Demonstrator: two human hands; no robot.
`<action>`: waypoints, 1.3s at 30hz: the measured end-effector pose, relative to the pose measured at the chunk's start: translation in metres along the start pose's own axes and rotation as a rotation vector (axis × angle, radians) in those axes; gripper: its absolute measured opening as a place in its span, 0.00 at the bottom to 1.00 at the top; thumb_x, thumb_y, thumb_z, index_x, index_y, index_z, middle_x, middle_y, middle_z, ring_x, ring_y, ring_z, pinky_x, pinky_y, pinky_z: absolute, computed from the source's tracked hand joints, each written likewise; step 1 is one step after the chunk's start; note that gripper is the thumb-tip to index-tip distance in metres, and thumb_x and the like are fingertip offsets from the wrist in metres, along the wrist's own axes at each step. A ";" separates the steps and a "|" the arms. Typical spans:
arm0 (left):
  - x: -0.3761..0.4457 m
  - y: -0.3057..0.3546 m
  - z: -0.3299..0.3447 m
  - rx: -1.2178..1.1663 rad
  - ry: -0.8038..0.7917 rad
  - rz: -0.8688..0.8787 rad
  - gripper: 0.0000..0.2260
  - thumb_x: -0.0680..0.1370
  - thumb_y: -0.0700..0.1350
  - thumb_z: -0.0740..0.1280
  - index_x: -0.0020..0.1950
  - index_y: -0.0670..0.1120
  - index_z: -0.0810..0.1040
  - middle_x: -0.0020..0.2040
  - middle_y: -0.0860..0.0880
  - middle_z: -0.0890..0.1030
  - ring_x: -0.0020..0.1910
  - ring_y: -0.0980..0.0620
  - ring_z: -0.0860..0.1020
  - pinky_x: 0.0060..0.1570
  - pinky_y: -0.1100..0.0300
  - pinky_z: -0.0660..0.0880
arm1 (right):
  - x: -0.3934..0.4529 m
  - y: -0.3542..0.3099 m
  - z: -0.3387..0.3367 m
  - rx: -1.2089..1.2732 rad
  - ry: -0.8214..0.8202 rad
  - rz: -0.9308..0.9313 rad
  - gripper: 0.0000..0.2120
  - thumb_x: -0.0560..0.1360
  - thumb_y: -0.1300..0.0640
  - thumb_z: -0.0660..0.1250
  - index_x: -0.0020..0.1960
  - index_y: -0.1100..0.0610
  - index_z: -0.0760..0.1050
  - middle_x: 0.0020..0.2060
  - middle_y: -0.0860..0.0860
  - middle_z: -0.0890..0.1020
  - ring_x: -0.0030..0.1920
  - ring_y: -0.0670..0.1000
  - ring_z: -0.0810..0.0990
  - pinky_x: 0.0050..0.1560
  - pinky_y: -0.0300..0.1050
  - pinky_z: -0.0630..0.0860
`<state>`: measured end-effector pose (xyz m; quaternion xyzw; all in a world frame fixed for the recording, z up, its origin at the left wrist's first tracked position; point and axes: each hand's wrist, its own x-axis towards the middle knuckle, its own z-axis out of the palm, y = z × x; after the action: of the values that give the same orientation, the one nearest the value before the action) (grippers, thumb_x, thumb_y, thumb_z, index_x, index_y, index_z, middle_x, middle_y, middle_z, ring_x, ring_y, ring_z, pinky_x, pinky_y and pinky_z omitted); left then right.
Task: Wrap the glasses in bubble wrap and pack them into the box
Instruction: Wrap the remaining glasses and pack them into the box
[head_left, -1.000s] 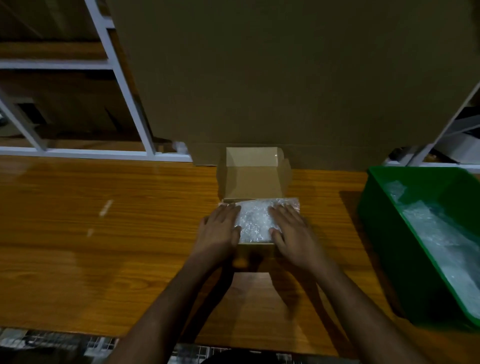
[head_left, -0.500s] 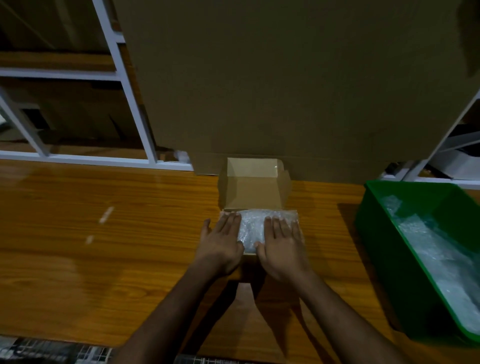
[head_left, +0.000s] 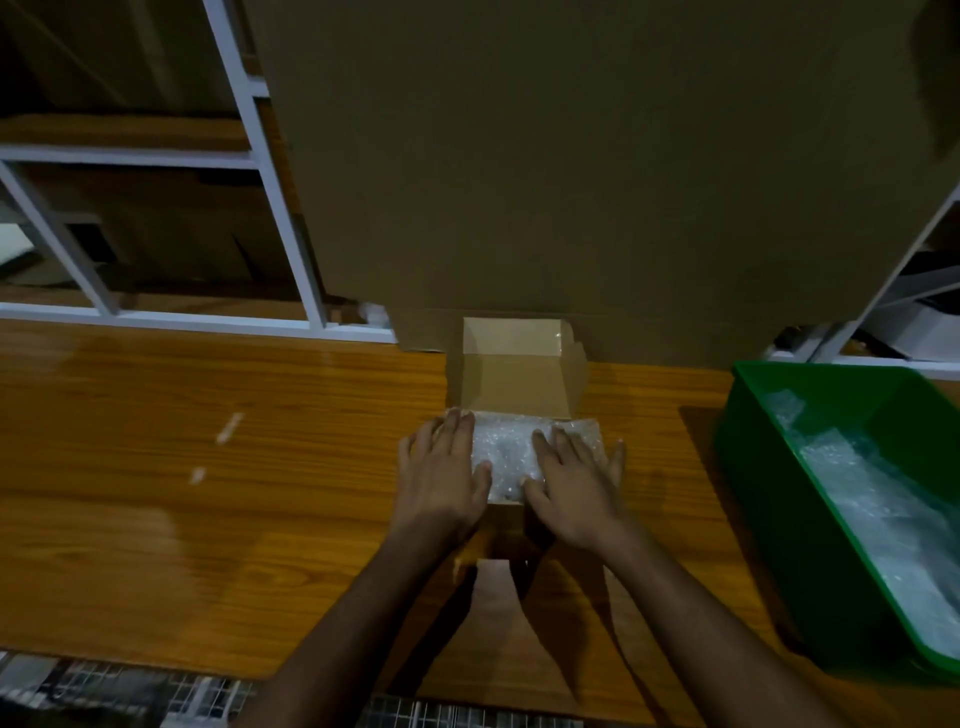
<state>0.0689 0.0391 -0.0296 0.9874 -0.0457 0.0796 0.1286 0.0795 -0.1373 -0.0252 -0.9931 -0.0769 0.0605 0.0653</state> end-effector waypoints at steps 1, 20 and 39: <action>-0.006 0.003 -0.002 -0.040 0.058 -0.003 0.27 0.83 0.57 0.55 0.80 0.50 0.57 0.79 0.49 0.61 0.76 0.49 0.57 0.73 0.48 0.56 | -0.003 -0.002 -0.004 -0.002 0.070 -0.010 0.30 0.83 0.41 0.50 0.81 0.51 0.52 0.81 0.53 0.54 0.80 0.54 0.49 0.72 0.70 0.33; -0.038 0.042 0.031 0.075 0.085 -0.087 0.30 0.78 0.61 0.57 0.68 0.40 0.75 0.64 0.40 0.78 0.63 0.42 0.75 0.65 0.47 0.72 | 0.068 0.004 -0.008 -0.270 0.016 -0.758 0.28 0.81 0.51 0.62 0.79 0.45 0.57 0.78 0.46 0.63 0.75 0.52 0.62 0.71 0.53 0.62; -0.050 0.052 0.057 0.182 0.104 -0.230 0.32 0.79 0.64 0.53 0.72 0.41 0.70 0.70 0.41 0.74 0.72 0.43 0.69 0.71 0.43 0.64 | 0.088 0.009 0.002 -0.300 0.025 -1.076 0.26 0.83 0.52 0.59 0.79 0.56 0.60 0.78 0.57 0.62 0.78 0.56 0.60 0.77 0.47 0.50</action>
<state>0.0225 -0.0227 -0.0799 0.9883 0.0818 0.1192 0.0489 0.1670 -0.1312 -0.0378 -0.8127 -0.5801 -0.0046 -0.0540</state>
